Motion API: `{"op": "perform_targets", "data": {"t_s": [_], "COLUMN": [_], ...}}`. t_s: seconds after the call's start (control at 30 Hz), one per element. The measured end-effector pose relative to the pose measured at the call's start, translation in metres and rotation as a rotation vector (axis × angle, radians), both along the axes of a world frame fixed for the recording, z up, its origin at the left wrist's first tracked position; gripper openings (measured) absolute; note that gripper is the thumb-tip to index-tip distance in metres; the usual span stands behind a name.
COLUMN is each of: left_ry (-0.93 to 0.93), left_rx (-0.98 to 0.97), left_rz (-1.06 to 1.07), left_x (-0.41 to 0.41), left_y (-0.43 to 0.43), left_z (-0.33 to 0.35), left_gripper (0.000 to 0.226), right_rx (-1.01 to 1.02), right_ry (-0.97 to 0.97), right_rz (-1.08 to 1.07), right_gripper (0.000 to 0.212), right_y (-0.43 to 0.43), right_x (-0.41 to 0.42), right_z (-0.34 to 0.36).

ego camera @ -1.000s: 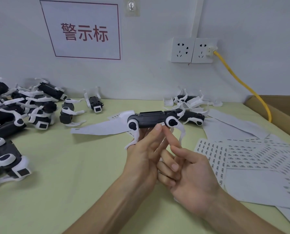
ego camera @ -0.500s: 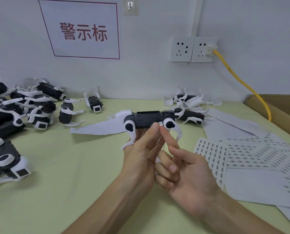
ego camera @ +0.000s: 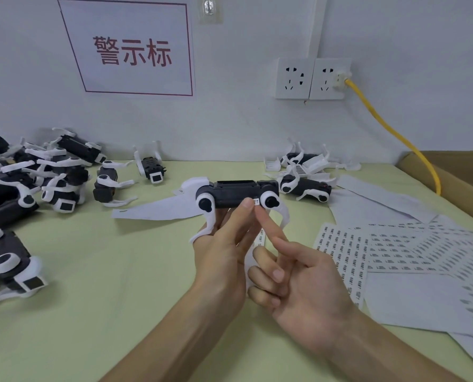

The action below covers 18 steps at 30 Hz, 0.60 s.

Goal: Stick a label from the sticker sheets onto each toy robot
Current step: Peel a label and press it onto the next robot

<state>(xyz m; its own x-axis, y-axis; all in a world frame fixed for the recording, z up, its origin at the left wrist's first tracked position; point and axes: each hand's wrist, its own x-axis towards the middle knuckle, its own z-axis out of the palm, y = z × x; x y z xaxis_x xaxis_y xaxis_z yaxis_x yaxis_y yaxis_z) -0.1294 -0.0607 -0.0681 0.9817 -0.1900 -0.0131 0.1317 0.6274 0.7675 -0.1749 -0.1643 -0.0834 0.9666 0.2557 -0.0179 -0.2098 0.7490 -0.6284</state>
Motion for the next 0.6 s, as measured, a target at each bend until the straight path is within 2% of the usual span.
{"op": "perform_targets", "data": {"t_s": [0.2, 0.33, 0.4, 0.5, 0.6], "left_ry": [-0.063, -0.061, -0.04, -0.035, -0.056], "left_rx": [0.0, -0.031, -0.071, -0.09, -0.109], "left_rz": [0.057, 0.047, 0.026, 0.024, 0.013], "left_x": [-0.002, 0.0, 0.001, 0.004, 0.005], "left_y": [-0.001, -0.001, -0.001, -0.001, -0.003], "left_z": [0.0, -0.001, 0.0, -0.002, -0.003], "left_gripper": [0.004, 0.007, 0.015, 0.023, 0.023], "right_rx": [-0.019, -0.109, -0.294, -0.664, -0.842], "right_ry": [0.015, -0.009, -0.084, -0.309, -0.52], "right_rz": [-0.009, -0.105, -0.245, -0.566, -0.894], "right_gripper": [0.046, 0.046, 0.043, 0.023, 0.025], "right_y": [0.0, 0.002, 0.004, 0.006, -0.003], "right_x": [-0.001, -0.001, -0.002, -0.007, -0.012], "right_z": [0.0, 0.001, 0.001, 0.002, 0.008]}}
